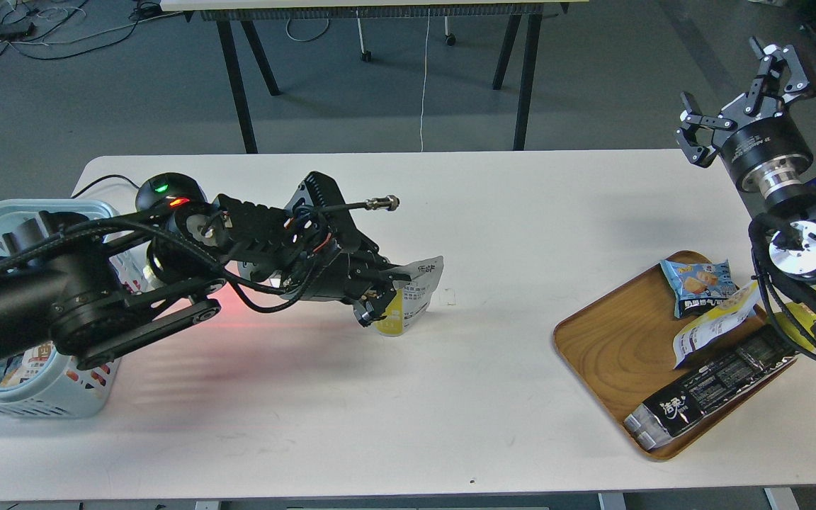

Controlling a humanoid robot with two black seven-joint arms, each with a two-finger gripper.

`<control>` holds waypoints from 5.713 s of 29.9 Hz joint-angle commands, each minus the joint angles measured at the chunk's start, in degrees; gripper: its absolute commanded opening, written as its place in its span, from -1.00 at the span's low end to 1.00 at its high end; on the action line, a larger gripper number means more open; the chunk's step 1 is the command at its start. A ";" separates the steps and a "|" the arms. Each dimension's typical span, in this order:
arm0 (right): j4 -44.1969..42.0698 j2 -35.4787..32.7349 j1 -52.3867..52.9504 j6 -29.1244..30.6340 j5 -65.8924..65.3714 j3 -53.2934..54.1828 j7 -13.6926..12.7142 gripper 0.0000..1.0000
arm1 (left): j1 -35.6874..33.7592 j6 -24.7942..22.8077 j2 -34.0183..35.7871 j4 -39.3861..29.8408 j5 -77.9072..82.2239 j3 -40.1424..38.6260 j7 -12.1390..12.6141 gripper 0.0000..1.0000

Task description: Scan snack and place in basket

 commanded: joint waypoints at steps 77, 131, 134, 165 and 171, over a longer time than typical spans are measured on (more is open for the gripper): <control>0.16 -3.03 0.96 0.10 -2.55 0.71 0.00 0.98 | 1.79 0.00 29.50 -2.54 -1.61 -8.18 -12.89 -1.00; 0.07 -2.67 2.28 0.10 -2.55 0.72 0.00 0.98 | 2.58 0.00 53.85 4.05 -16.72 -13.55 -13.47 -1.00; 0.07 -2.76 2.28 0.19 -2.55 0.72 0.00 0.98 | 2.49 0.00 54.81 5.28 -16.72 -11.00 -13.47 -1.00; -3.34 -3.82 5.26 -3.15 -2.64 7.40 0.00 0.98 | 1.79 3.57 26.63 23.90 -103.07 -12.47 -8.85 0.99; -3.88 -2.85 5.70 -1.66 -2.55 8.27 0.00 0.98 | 1.61 0.00 12.57 36.90 -117.43 -19.49 -8.59 0.99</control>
